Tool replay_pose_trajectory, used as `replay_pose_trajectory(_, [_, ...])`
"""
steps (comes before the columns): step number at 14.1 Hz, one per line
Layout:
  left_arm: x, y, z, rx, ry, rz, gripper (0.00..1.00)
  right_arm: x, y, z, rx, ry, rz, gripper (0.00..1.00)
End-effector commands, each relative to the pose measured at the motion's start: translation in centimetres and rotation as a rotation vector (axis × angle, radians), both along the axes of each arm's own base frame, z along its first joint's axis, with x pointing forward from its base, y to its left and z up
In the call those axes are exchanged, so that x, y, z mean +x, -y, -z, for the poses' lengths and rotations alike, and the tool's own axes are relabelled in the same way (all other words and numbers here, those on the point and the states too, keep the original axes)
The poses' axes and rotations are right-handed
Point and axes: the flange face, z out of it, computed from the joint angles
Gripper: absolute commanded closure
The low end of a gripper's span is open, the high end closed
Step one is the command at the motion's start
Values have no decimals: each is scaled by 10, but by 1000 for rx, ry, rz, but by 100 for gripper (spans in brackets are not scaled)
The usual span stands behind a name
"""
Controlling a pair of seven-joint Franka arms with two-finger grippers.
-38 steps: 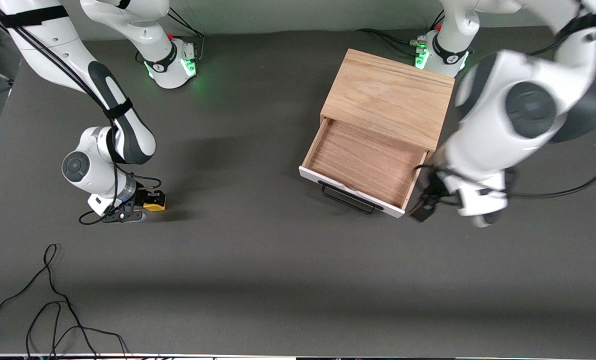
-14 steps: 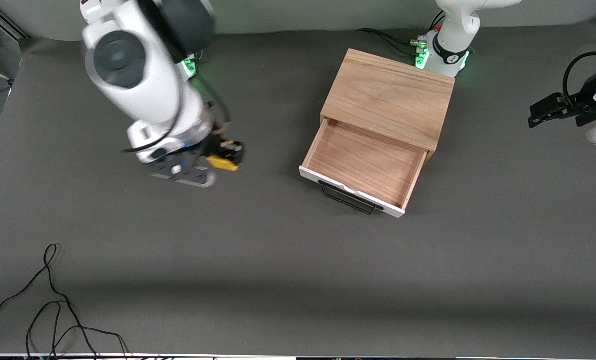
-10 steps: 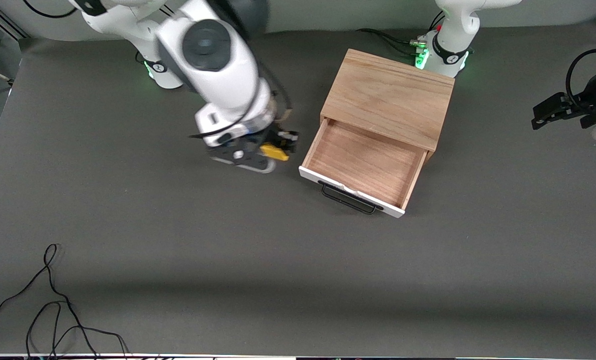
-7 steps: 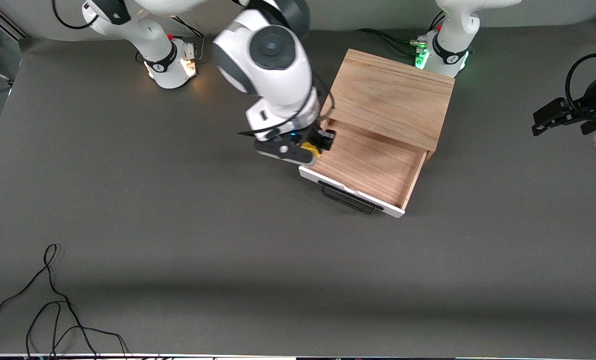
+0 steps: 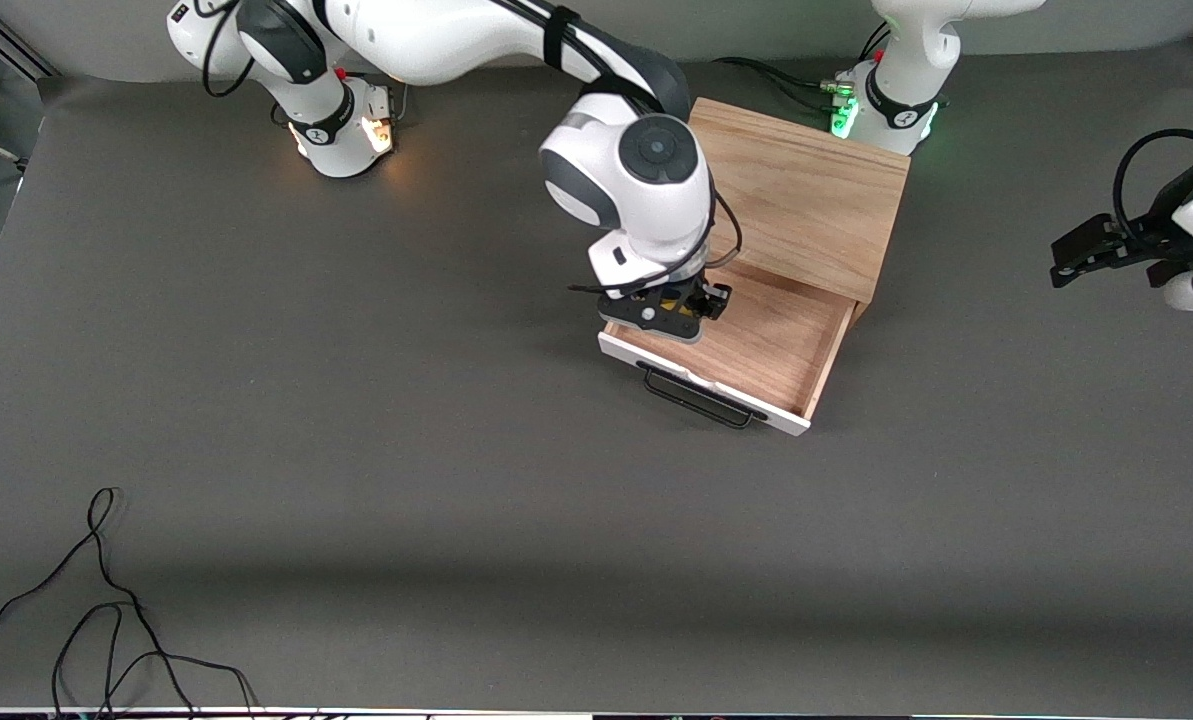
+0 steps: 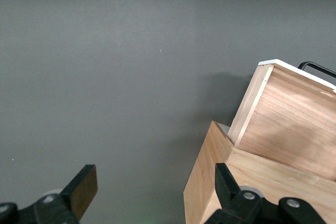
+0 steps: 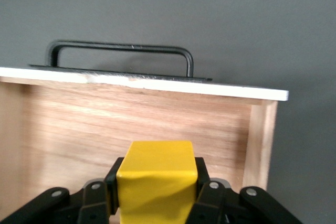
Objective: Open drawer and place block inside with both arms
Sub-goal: 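Carry the yellow cube with the right gripper over the open drawer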
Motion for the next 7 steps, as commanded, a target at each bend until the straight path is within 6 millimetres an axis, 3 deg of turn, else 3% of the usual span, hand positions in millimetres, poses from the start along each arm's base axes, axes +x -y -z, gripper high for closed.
replay_pose_trajectory(1, [3, -3, -6, 8, 15, 18, 0, 1, -10, 18, -9, 14, 31, 52])
replay_pose_trajectory(2, [3, -5, -6, 8, 15, 15, 0, 1, -11, 25, -10, 12, 33, 47])
replay_pose_trajectory(7, [3, -7, 0, 1, 1, 12, 0, 2, -16, 52, 4, 9, 87, 43])
